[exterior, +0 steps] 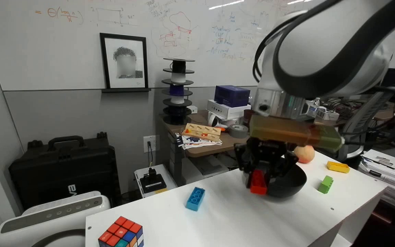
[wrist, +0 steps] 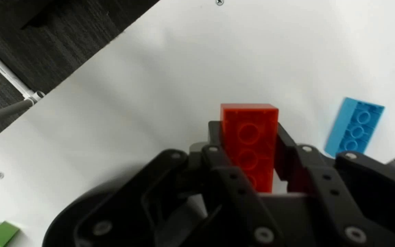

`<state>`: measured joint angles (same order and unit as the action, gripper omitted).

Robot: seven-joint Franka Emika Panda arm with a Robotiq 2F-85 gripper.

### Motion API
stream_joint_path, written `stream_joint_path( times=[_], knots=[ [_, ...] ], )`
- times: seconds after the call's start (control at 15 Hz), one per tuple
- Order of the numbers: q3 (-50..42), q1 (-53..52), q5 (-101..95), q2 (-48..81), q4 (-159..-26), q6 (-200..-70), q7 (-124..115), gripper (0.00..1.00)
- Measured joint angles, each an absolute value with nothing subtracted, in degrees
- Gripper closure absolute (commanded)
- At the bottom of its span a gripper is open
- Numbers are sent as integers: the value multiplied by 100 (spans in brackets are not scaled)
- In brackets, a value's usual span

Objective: Place the red, green, blue and yellow building blocks inside the black bowl

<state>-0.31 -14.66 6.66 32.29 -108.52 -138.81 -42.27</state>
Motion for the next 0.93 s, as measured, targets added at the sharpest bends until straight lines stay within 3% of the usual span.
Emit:
stream_joint_path(
  times=[0.33,0.93],
  knots=[
    [-491,-1263,279,2289,-11579,-13888,-4352,89],
    [-787,-955,-364,2518,-11836,-14661,-4687,89]
  ],
)
